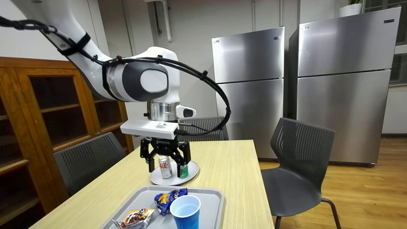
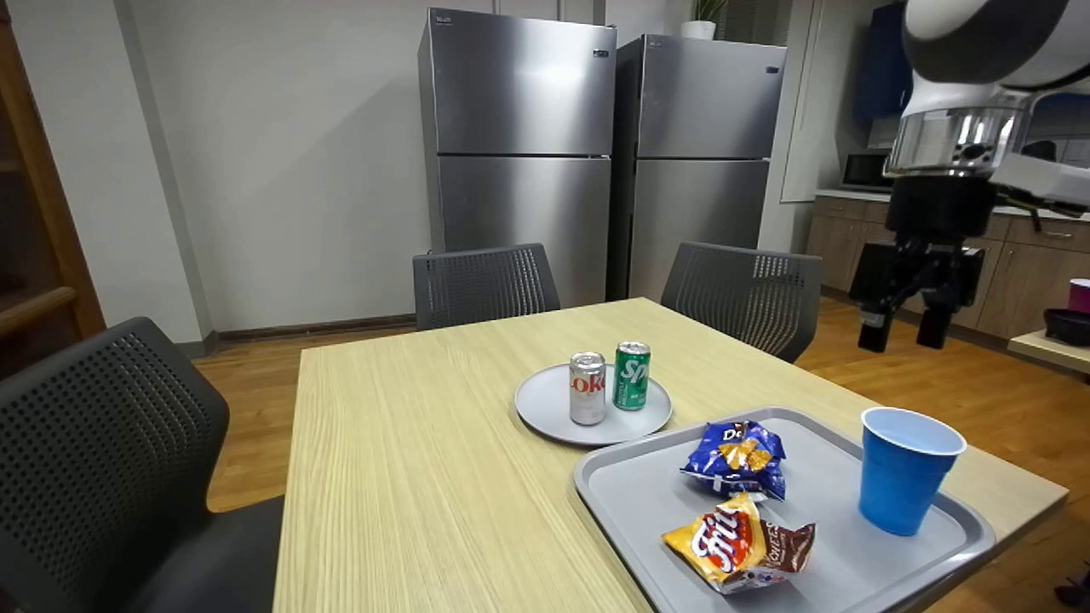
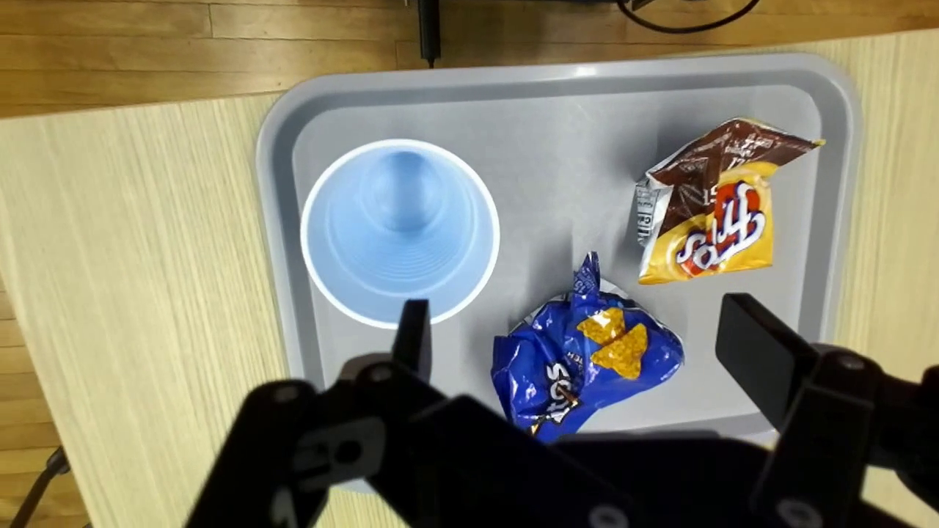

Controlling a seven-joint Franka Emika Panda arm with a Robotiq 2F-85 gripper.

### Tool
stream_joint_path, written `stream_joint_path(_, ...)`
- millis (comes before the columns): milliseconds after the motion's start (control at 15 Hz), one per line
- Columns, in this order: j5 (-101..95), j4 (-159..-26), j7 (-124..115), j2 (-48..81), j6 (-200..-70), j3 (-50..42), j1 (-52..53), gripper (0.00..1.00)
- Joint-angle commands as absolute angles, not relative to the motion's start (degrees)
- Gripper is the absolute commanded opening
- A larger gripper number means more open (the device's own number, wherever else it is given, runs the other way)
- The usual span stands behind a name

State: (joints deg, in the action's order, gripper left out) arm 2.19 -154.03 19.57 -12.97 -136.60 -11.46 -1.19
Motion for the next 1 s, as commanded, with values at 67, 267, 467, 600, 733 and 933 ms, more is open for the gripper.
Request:
stream_joint_path(67, 1.8, -152.2, 14.9, -6.8, -142.5, -8.8, -2.1, 1.0)
stream_joint_path(267, 0.7, -152.4, 12.6, -4.9, -145.0, -8.0, -2.4, 1.0)
stream_joint_path(467, -0.2, -152.4, 9.3, -2.4, -147.5, -7.5, -2.8, 1.0)
stream_joint_path(600, -0.9, -152.6, 7.1, -1.0, -149.1, -7.3, -2.8, 1.0)
stream_joint_path(733, -0.3, -152.5, 6.5, 0.2, -149.4, -7.2, -2.7, 1.0)
stream_joint_path(933, 0.1, -152.4, 5.3, 2.1, -149.9, -7.2, -2.7, 1.0)
